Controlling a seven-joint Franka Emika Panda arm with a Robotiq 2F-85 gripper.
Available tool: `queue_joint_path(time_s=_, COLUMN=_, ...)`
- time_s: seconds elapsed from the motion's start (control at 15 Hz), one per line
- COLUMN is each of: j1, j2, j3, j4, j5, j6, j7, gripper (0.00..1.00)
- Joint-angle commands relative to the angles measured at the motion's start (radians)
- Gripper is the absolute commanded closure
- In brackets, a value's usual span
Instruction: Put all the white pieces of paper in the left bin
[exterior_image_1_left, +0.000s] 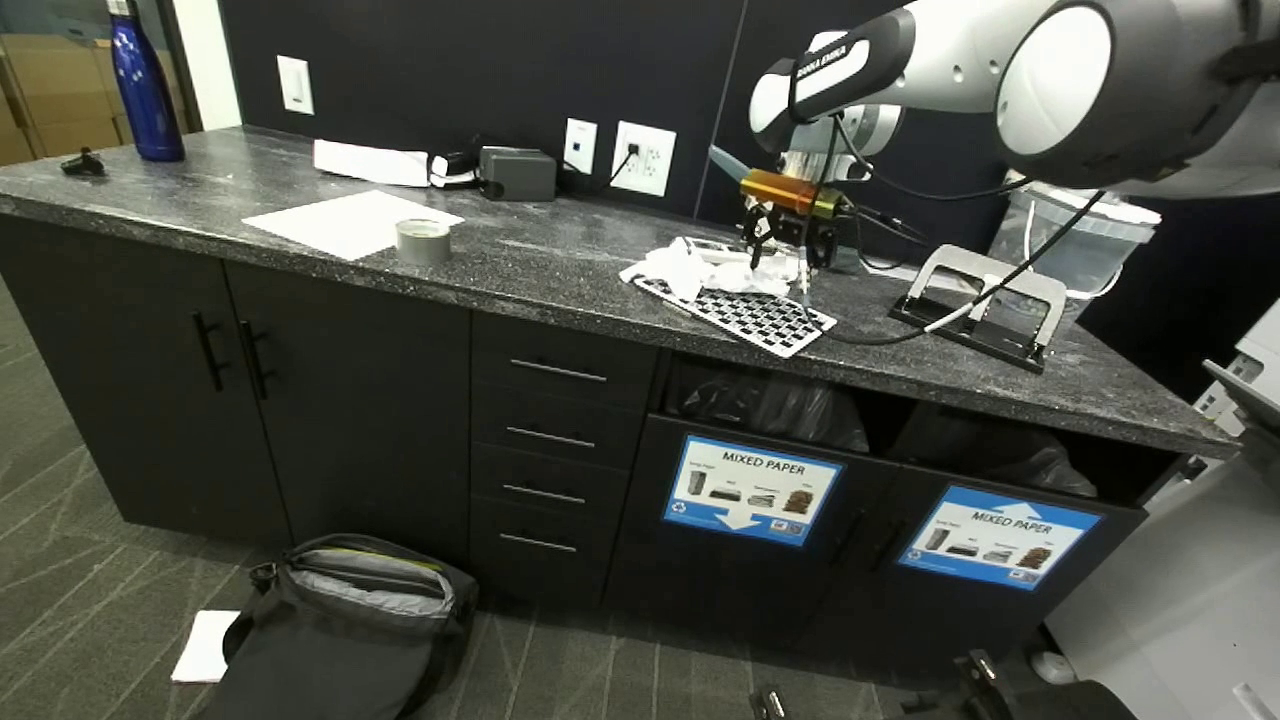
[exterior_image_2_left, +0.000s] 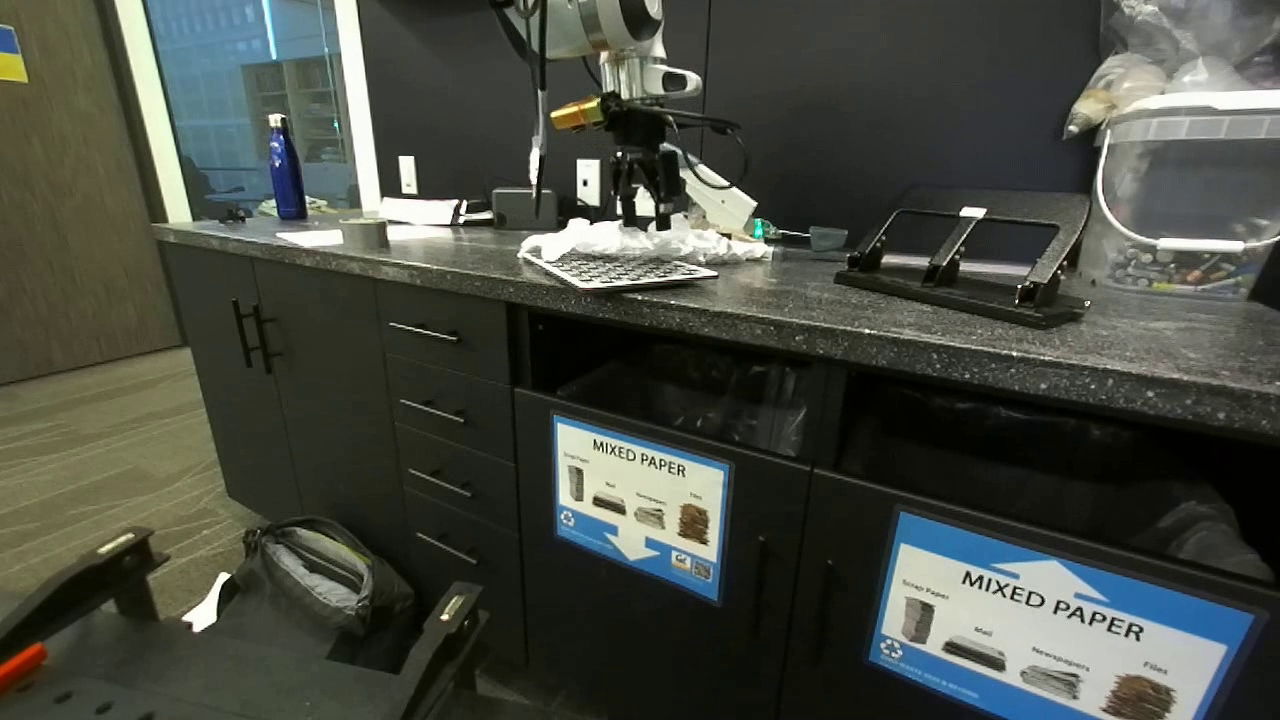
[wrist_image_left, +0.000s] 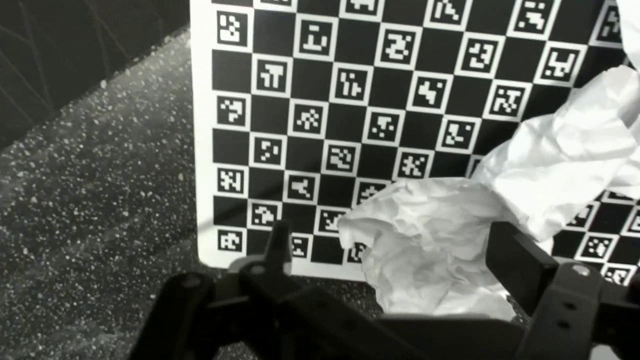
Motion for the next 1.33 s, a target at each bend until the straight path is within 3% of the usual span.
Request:
queue_joint_path(time_s=0.0, j1=-0.003, j2=0.062, j3=0.002, j4=0.184, j5=-0.022, j6=-0.08, j7=0.003, gripper=0.0)
queue_joint_path(time_s=0.73, j1=-0.055, j2=0.229, j3=0.05, j4=0.426, j5=0.034, j6=-0.25, j7=-0.011, gripper=0.0)
queue_joint_path(time_s=1.27, j1=-0.088, j2=0.307, j3=0.077, j4=0.5, j5=0.068, j6=-0.178, j7=-0.037, gripper=0.0)
